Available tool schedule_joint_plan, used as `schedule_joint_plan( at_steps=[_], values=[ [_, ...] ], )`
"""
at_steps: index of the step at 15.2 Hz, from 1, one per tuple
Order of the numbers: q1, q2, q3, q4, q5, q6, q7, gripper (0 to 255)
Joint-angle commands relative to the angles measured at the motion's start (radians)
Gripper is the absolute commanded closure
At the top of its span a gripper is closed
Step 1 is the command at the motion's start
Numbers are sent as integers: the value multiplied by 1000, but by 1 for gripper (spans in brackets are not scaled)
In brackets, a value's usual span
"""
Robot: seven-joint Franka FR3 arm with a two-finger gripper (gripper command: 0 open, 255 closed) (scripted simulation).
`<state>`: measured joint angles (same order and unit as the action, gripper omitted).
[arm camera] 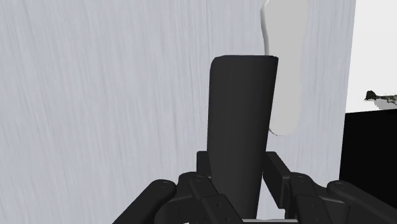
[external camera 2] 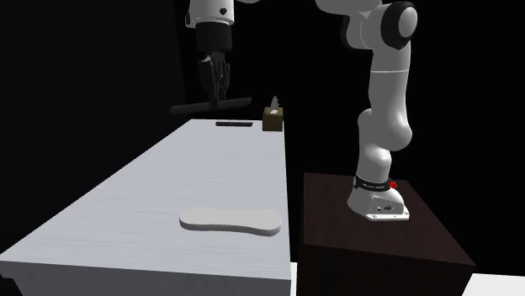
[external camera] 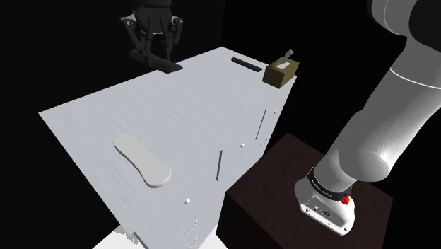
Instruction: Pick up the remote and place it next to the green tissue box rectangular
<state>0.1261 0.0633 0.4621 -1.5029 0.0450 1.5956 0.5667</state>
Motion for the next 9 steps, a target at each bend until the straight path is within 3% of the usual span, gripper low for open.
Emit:
schedule_joint_plan(
  at_steps=[1,9],
  values=[
    [-25,-43,-19,-41,21,0,-43,255],
    [-121,-230,-137,-240,88,5,-264,255]
  ],
)
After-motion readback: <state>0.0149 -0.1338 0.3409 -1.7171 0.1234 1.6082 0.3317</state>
